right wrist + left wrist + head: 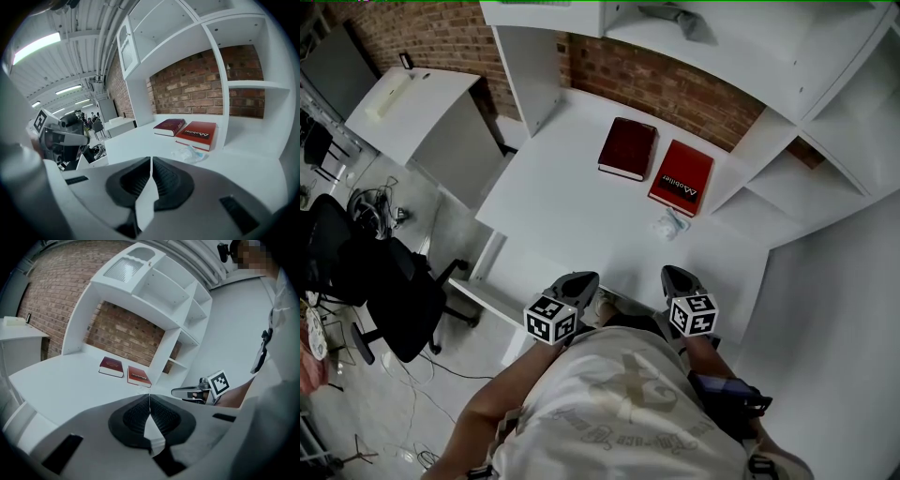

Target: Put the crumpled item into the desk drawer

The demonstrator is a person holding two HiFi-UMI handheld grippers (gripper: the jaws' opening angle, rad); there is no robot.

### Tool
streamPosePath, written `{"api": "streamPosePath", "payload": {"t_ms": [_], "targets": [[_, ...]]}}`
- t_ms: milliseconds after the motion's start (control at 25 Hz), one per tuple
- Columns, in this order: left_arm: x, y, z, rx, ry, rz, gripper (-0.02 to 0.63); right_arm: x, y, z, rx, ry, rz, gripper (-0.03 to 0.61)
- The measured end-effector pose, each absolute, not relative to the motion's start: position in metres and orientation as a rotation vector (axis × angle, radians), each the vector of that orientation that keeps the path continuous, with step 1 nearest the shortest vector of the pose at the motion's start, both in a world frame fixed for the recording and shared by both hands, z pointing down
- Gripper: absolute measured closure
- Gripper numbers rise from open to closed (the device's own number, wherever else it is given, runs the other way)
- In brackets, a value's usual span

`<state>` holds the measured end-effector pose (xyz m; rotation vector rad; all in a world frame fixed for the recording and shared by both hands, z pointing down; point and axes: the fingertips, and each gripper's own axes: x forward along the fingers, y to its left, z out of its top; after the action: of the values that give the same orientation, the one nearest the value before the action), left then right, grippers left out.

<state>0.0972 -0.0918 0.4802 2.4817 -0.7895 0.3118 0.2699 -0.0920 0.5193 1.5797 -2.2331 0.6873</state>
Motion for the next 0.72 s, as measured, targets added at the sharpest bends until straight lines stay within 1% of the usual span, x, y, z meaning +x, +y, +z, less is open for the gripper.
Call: {"api": "streamPosePath", "payload": {"t_ms": [200,240,280,320,440,720], "targets": [[0.101,-0.106,0.485,2.48,-0.782,0.33,0.592,0.276,-0.108,0.526,1.575,-2.208,0.659,0.546],[0.102,-0.109,0.486,2.477,-0.781,0.332,0.592,0.277,-0.111,0.527,1.572,-2.203,0.658,0.53],[0.102,-0.112,0.486,2.474,-0.779,0.332,0.592,0.277,-0.113,0.528,1.57,-2.199,0.661,0.489],[0.103,-0.114,0.487,2.472,-0.777,0.334,0.592,0.278,-0.116,0.529,1.57,-2.194,0.666,0.47],[0.105,-0.119,0.49,2.467,-0.763,0.344,0.592,0.282,-0.122,0.534,1.576,-2.175,0.688,0.462],[0.106,-0.123,0.499,2.466,-0.728,0.375,0.592,0.292,-0.134,0.553,1.584,-2.125,0.758,0.41]]}}
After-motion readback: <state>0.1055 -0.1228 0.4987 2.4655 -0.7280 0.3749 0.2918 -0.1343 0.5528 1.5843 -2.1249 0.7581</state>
